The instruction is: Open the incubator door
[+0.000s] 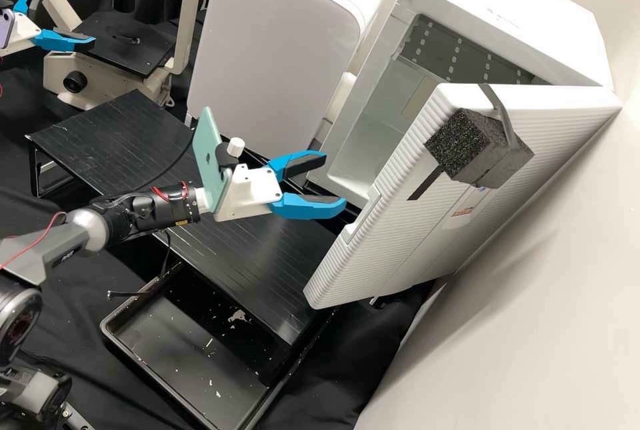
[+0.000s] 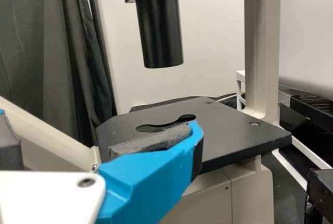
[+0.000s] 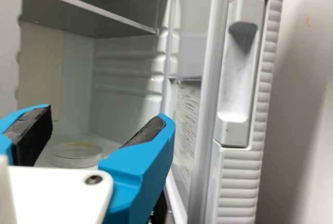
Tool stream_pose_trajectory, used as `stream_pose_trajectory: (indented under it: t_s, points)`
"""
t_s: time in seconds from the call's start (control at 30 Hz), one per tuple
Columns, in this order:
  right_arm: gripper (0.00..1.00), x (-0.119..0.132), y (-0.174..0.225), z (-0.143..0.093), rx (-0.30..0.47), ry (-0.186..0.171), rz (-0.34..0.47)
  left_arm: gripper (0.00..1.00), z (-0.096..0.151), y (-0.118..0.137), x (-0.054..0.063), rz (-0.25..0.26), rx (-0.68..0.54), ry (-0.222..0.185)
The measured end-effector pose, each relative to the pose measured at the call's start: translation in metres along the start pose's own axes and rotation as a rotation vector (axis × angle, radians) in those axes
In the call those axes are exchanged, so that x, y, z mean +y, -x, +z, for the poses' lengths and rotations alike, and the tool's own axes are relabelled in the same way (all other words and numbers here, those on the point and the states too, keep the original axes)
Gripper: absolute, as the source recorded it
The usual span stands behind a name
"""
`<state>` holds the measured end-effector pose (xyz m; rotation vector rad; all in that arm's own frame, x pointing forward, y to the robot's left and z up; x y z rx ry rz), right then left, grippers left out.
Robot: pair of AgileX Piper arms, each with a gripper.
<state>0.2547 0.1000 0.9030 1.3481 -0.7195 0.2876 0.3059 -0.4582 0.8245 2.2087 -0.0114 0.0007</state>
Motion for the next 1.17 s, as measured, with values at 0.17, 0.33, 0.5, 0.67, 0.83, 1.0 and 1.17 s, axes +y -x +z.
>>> stream_pose_trajectory:
  t_s: [0.17,0.33,0.5,0.67,0.83,1.0,1.17]
  points:
    - [1.0,-0.003,-0.012,0.006,-0.035,0.008,0.023,1.0,0.0,0.0,0.0,0.0,0.0,0.0]
    - [1.0,-0.011,-0.032,0.014,-0.064,0.041,0.05,1.0,0.0,0.0,0.0,0.0,0.0,0.0]
    - [1.0,-0.019,-0.051,0.029,-0.118,0.088,0.072,1.0,0.0,0.0,0.0,0.0,0.0,0.0]
    - [1.0,-0.023,-0.056,0.04,-0.164,0.101,0.075,1.0,0.0,0.0,0.0,0.0,0.0,0.0]
    - [1.0,-0.022,-0.049,0.04,-0.113,-0.004,0.064,1.0,0.0,0.0,0.0,0.0,0.0,0.0]
    - [1.0,-0.017,-0.027,0.041,0.08,-0.305,-0.022,1.0,0.0,0.0,0.0,0.0,0.0,0.0]
    - [1.0,-0.011,-0.009,0.036,0.251,-0.485,-0.126,1.0,0.0,0.0,0.0,0.0,0.0,0.0]
